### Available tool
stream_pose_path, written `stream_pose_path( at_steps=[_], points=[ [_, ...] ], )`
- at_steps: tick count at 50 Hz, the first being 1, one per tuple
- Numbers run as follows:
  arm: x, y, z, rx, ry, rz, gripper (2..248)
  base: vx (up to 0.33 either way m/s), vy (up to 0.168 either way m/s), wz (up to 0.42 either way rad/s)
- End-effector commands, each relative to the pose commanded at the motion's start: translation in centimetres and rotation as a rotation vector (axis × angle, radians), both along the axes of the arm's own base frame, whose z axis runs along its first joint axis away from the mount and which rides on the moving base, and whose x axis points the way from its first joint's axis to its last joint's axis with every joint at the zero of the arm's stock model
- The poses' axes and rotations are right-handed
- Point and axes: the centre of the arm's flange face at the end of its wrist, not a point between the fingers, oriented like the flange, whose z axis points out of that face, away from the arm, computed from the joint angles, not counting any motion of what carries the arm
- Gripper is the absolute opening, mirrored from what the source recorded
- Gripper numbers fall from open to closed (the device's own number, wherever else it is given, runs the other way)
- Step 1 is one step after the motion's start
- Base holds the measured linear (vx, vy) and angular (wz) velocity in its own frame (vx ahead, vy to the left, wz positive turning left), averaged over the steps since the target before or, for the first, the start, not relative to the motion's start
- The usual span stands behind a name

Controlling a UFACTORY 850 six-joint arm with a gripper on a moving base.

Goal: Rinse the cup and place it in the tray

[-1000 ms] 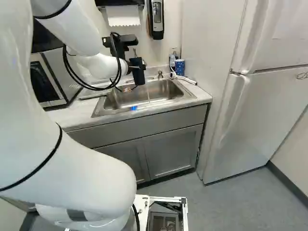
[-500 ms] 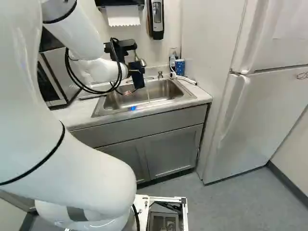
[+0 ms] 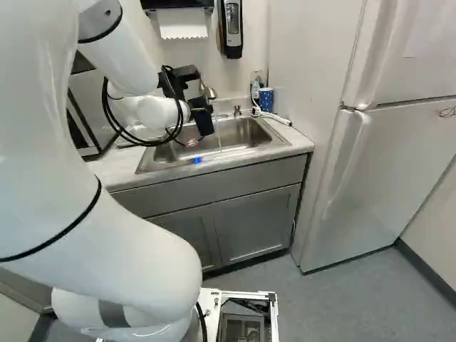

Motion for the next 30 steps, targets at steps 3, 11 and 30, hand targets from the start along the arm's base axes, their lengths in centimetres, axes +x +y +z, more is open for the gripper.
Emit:
stream_pose_path(
  at_steps=[3, 11, 30],
  points=[
    [0.06, -0.07, -0.27, -0.009, 0.002, 0.005, 125, 0.0, 0.0, 0.0],
    [0.15, -0.32, -0.41, -0.029, -0.012, 0.013, 125, 0.0, 0.0, 0.0],
    [0.33, -0.11, -1.01, 0.011, -0.027, 0.03, 125, 0.0, 0.0, 0.0]
  ],
)
